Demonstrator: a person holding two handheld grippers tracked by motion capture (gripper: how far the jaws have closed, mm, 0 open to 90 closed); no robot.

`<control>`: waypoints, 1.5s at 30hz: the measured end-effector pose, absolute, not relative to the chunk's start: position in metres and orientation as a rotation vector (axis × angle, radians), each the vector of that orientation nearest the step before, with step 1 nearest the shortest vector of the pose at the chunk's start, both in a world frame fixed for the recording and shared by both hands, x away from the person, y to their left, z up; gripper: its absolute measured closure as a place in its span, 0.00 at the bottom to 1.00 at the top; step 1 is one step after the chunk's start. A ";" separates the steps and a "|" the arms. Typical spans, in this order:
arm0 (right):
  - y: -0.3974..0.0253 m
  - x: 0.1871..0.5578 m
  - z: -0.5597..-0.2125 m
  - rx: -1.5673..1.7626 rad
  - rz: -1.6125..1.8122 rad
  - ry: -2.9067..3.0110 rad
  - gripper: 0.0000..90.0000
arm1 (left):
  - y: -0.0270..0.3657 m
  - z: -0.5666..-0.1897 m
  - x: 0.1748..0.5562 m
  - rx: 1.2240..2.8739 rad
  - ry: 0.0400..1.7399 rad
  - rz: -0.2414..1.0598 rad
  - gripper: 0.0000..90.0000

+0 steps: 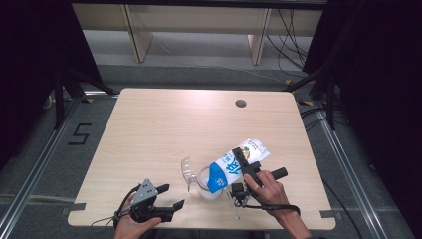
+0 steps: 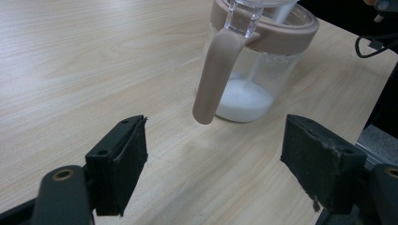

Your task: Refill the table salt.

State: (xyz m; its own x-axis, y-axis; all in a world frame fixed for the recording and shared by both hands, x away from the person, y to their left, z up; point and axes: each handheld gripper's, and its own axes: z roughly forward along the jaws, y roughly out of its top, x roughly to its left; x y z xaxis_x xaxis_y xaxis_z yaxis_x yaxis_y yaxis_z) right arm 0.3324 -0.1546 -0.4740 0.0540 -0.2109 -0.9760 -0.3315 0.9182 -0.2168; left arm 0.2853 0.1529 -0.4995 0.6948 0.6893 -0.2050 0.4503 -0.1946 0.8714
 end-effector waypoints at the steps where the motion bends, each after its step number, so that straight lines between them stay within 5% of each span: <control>1: -0.155 0.332 -0.475 -0.435 0.103 1.531 0.67 | 0.153 -0.499 0.285 1.835 0.898 0.280 0.25; 45: -0.155 0.331 -0.474 -0.422 0.098 1.528 0.68 | 0.152 -0.500 0.285 1.837 0.894 0.282 0.25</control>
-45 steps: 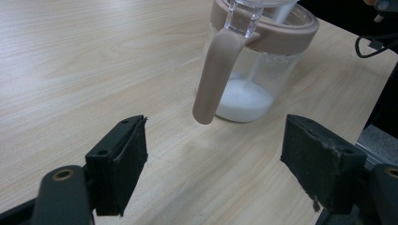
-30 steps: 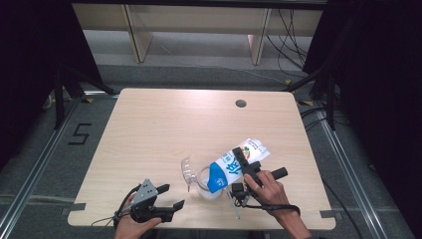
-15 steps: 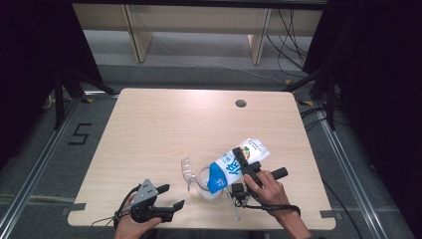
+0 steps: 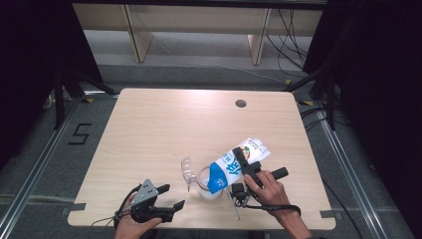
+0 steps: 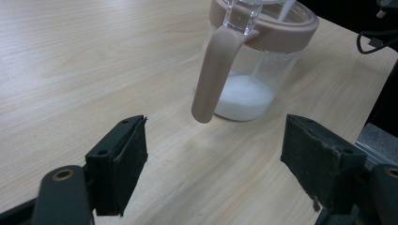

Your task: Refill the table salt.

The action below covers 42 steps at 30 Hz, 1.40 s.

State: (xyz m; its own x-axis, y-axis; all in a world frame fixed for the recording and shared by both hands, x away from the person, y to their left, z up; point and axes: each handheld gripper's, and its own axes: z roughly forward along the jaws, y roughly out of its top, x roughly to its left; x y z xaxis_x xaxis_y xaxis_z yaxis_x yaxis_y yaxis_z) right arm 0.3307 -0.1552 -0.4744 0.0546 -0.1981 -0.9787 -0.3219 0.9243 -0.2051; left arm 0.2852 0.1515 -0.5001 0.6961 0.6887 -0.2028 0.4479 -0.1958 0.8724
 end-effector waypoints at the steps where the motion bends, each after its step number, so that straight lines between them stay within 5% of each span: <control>1: -0.155 0.331 -0.474 -0.422 0.098 1.529 0.69 | 0.152 -0.500 0.285 1.837 0.891 0.281 0.25; 42: -0.154 0.331 -0.474 -0.464 0.051 1.515 0.72 | 0.153 -0.500 0.286 1.853 0.880 0.289 0.25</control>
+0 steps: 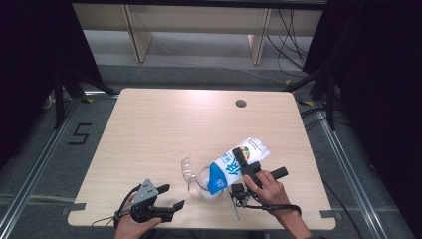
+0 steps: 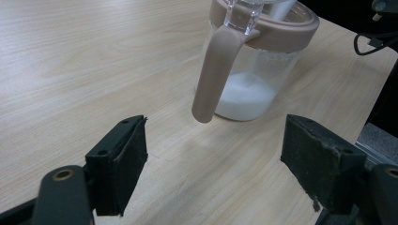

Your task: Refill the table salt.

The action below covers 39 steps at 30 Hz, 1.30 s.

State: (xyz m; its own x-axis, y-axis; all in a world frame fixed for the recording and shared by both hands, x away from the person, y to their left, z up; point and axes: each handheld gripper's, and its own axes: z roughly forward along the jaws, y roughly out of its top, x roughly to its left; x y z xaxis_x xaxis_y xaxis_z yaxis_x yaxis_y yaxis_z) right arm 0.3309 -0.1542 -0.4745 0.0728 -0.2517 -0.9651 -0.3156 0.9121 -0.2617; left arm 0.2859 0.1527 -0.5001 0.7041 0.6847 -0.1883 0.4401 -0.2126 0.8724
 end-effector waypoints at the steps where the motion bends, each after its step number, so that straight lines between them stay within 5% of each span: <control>1: -0.154 0.332 -0.475 -0.470 0.063 1.499 0.72 | 0.153 -0.500 0.286 1.850 0.882 0.286 0.25; 39: -0.154 0.330 -0.472 -0.485 0.031 1.495 0.76 | 0.153 -0.500 0.286 1.846 0.887 0.290 0.25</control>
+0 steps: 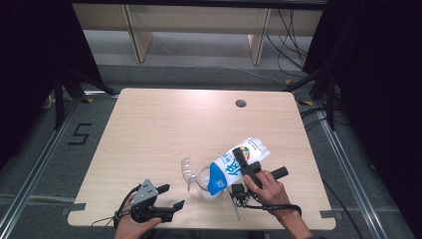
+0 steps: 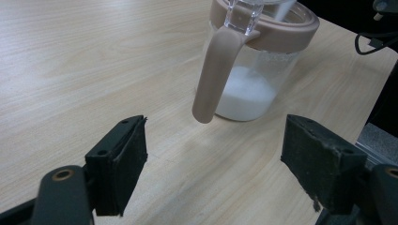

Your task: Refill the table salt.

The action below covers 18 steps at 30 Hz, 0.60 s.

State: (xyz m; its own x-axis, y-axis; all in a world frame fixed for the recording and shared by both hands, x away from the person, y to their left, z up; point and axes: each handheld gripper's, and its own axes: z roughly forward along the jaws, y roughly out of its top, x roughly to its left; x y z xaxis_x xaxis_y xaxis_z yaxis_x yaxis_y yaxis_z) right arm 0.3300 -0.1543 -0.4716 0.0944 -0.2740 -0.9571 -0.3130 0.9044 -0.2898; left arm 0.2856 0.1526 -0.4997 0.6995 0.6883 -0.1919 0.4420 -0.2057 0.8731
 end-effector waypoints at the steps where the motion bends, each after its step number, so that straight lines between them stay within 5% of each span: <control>1: -0.154 0.330 -0.471 -0.484 0.032 1.493 0.76 | 0.153 -0.500 0.286 1.845 0.888 0.290 0.25; 18: -0.156 0.330 -0.471 -0.467 0.019 1.489 0.77 | 0.153 -0.500 0.286 1.844 0.889 0.289 0.25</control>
State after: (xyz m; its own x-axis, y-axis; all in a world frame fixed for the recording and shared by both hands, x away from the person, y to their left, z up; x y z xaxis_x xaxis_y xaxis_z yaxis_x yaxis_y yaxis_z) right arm 0.3298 -0.1561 -0.4708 0.0992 -0.2705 -0.9576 -0.2952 0.9110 -0.2879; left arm 0.2856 0.1526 -0.4998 0.6982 0.6891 -0.1940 0.4433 -0.2033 0.8730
